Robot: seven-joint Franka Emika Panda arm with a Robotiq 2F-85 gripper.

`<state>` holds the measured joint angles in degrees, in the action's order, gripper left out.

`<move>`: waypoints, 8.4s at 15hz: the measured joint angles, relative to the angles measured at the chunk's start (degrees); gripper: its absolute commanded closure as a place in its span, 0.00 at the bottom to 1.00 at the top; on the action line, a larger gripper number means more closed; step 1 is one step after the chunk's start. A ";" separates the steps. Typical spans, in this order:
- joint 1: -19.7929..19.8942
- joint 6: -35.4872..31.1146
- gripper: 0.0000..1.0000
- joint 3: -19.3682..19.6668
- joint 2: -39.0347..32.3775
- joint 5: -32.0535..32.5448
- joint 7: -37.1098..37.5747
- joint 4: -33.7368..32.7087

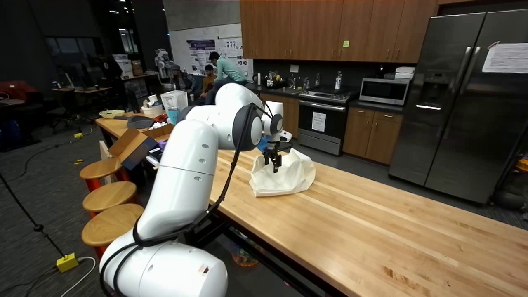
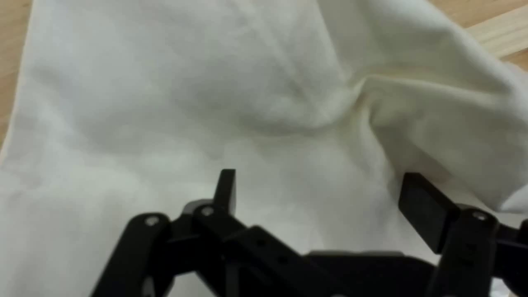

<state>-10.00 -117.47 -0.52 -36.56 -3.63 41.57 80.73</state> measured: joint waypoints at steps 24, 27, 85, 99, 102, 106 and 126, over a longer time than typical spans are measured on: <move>1.87 -0.46 0.99 1.00 -4.07 -6.08 -5.79 -3.32; 0.36 2.30 0.99 1.00 -3.93 -2.10 -6.03 -4.45; 17.94 37.71 0.99 0.14 -27.33 -8.97 -8.84 -50.54; -0.51 38.97 0.99 0.12 -26.39 -1.04 -9.87 -53.83; -7.15 43.56 0.99 0.29 -26.81 3.36 -12.08 -56.83; -13.70 46.19 0.99 1.23 -27.24 9.40 -18.60 -58.42; 2.58 45.45 0.99 -0.45 -29.52 -0.40 -18.28 -56.72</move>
<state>-7.42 -72.02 -0.96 -66.08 -4.04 23.29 24.02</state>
